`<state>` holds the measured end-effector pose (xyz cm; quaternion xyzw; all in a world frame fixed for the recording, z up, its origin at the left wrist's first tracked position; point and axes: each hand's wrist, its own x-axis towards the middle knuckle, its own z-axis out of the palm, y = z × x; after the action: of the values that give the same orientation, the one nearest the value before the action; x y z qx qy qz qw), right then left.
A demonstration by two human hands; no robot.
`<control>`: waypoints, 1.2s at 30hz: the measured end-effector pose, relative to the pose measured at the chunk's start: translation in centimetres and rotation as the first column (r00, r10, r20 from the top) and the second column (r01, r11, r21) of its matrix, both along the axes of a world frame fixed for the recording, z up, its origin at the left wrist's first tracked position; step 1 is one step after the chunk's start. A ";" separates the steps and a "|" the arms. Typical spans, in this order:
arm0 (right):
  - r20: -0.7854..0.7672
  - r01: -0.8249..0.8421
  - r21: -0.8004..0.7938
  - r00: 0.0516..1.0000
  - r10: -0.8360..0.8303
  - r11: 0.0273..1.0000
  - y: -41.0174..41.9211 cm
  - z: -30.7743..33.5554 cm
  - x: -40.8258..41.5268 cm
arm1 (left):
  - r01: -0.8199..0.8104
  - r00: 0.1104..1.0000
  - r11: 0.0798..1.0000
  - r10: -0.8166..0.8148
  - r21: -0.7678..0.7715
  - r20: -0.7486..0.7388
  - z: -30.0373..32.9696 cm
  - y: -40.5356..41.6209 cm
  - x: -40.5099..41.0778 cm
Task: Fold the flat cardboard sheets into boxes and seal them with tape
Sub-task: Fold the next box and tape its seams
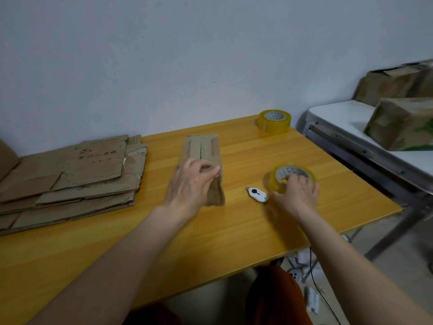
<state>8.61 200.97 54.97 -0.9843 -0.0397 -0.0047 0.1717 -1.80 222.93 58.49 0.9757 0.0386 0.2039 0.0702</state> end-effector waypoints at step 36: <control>0.375 -0.548 0.321 0.823 0.427 0.773 3.4 7.6 -6.5 | 0.172 0.877 0.788 0.152 -0.592 0.457 3.4 -4.6 -2.4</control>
<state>2.11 204.36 62.58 -0.8686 -0.3181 -0.1075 0.3645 -4.17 218.32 61.87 0.8167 0.0790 0.4154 0.3927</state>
